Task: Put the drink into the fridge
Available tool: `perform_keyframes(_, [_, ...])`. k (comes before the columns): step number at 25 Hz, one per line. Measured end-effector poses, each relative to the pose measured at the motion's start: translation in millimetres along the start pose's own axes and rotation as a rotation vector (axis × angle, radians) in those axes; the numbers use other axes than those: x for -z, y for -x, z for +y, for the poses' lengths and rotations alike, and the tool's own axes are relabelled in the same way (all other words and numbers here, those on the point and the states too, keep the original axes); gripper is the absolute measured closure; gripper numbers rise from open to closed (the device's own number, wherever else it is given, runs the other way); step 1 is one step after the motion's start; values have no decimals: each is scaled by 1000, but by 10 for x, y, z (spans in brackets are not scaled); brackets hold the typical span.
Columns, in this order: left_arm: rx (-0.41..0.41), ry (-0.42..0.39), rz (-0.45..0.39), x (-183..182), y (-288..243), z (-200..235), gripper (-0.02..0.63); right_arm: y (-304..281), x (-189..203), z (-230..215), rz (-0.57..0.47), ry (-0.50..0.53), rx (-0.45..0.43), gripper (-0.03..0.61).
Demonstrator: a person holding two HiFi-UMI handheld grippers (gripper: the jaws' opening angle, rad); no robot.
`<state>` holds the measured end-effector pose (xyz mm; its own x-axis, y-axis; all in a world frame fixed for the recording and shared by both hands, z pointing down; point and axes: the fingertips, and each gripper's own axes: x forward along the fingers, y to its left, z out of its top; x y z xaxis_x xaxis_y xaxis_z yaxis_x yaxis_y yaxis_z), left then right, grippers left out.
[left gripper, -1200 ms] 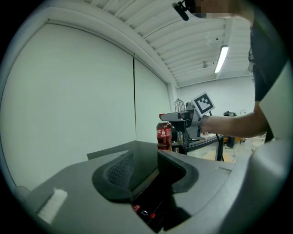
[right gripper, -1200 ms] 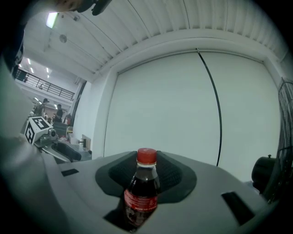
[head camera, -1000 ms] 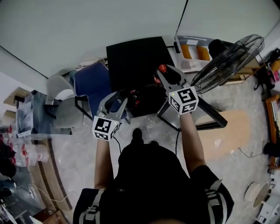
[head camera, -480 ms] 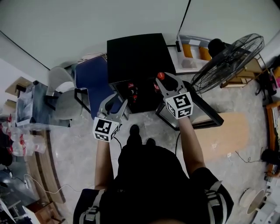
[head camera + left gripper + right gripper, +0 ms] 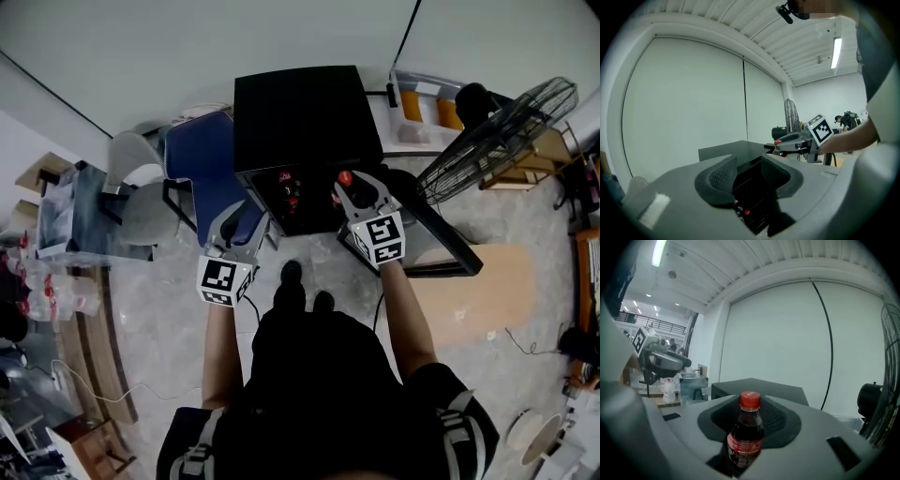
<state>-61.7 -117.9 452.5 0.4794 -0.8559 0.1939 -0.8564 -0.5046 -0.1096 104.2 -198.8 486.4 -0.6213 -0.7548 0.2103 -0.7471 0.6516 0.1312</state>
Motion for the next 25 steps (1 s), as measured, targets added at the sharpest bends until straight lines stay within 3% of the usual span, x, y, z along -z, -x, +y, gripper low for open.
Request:
perform_keyframes(5, [0,-20,12,18,-98,76,451,-72,249,-4,35,45,29,446])
perform_keyframes(16, [26,-31,7,35,-283,337,457,-309,744,-33,47,-41,52,445])
perform_keyframes(25, [33,-32,24,73,-363,703,460,-638,1225,-6,122,-88,66,445])
